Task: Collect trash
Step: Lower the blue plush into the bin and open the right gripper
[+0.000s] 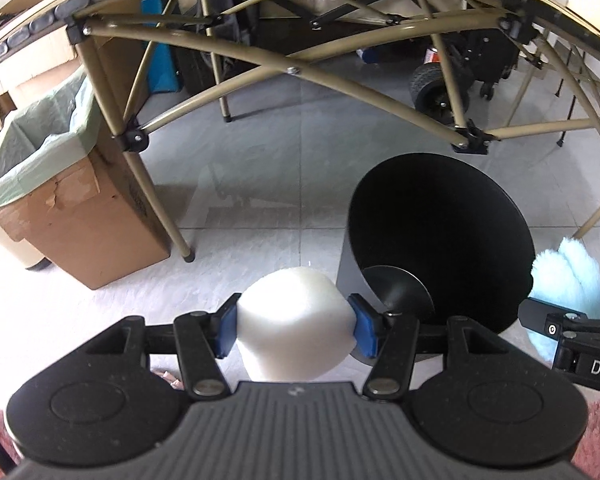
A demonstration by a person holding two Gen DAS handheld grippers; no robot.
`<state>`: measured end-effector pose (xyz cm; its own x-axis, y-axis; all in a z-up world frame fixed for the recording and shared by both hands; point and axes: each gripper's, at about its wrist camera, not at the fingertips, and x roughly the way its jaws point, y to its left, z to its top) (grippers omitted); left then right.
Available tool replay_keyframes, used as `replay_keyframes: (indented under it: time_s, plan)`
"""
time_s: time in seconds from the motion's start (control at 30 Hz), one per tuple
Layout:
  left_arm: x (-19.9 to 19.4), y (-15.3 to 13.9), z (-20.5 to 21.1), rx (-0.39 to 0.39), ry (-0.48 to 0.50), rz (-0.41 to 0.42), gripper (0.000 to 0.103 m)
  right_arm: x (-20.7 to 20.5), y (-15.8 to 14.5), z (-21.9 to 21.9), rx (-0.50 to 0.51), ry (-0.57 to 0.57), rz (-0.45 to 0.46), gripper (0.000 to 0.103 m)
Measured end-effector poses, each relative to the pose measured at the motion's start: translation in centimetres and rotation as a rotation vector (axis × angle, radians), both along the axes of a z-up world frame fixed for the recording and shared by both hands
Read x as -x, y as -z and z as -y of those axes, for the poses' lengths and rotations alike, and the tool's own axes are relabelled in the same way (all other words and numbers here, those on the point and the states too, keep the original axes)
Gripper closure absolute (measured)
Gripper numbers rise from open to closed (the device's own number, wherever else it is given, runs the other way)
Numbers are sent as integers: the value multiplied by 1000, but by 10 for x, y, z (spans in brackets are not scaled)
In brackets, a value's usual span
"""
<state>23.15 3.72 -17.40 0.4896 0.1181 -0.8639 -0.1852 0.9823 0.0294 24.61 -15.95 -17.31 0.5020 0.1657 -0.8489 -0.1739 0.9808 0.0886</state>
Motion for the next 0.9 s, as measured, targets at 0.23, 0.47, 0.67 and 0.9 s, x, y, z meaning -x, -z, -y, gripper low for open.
replay_keyframes:
  time_s: [0.23,0.47,0.67,0.9]
  plan:
    - [-3,3,-14,14,-34,-9,46,-16,3,-16,-2,-14,-15,24]
    - [-7,4,-23,23,-70,-21,46,-31,9,-27,10,-26,-29,24]
    - [-10,4,-25,20,-75,-18,46,-46,16,-35,-1,-20,-31,24]
    - [-17,6,-31,14,-99,-26,46,-68,24,-48,-3,-26,-14,24]
